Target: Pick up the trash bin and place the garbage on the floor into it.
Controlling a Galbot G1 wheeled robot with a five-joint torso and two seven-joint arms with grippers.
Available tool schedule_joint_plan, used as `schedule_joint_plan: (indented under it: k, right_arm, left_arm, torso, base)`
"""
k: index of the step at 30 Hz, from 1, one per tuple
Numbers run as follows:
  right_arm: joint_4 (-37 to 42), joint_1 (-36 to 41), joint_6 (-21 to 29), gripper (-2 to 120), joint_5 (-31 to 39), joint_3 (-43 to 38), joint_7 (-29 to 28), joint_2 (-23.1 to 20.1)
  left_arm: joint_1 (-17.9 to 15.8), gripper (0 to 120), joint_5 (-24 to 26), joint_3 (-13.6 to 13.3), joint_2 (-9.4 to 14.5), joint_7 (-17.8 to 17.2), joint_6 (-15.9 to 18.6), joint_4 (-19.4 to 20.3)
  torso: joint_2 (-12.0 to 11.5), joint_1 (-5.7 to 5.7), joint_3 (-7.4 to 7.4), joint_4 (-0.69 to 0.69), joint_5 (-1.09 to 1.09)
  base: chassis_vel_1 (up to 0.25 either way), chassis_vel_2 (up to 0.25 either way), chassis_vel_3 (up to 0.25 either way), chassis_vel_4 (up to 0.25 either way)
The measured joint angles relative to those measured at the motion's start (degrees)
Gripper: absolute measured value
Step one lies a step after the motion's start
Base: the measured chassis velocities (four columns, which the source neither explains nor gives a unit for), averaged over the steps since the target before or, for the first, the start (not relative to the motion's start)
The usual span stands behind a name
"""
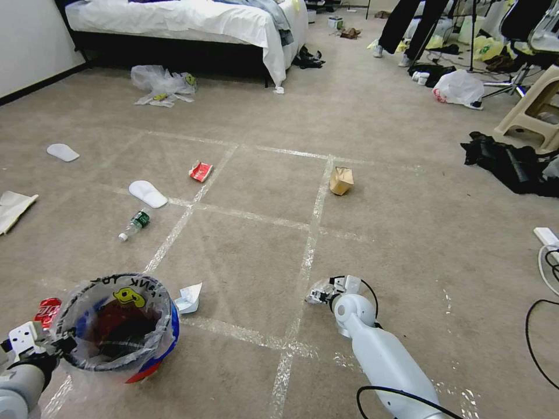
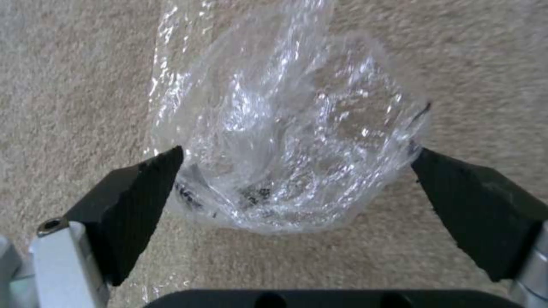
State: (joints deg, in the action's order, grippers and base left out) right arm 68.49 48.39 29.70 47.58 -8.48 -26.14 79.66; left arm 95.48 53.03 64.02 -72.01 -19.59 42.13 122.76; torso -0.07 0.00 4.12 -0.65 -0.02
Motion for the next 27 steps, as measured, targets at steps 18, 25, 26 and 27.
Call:
schedule_joint_plan:
  k: [18, 25, 26, 27]
  right_arm:
    - [-7.03, -2.46, -3.8, 41, -4.42, 1.5, 3.65, 2.01]
    - [-3.84, -0.53, -3.99, 12, -4.24, 1.51, 3.94, 0.48]
    - [-3.13, -0.11, -4.11, 9, -4.16, 1.45, 4.03, 0.16]
    - [-3.13, -0.11, -4.11, 9, -4.16, 1.45, 4.03, 0.16]
  left_arm:
    - [-0.17, 1, -0.86, -0.68, -0.03, 0.2, -0.45, -1.15]
    - [-0.54, 1, -0.95, -1.12, 0.14, 0.2, -0.46, -1.27]
    - [-0.6, 1, -0.95, -1.14, 0.17, 0.2, -0.46, -1.28]
    - [-0.6, 1, -0.95, -1.14, 0.17, 0.2, -0.46, -1.28]
  torso:
    - [0.0, 0.0, 0.0, 0.0, 0.0]
    - [0.0, 0.0, 0.0, -0.01, 0.0]
    - [0.0, 0.0, 0.0, -0.01, 0.01]
    - [0.0, 0.0, 0.0, -0.01, 0.01]
  base:
    - [0.0, 0.0, 0.0, 0.0]
    - [0.0, 0.0, 0.0, 0.0]
    - [0.0, 0.0, 0.0, 0.0]
    - [0.0, 0.0, 0.0, 0.0]
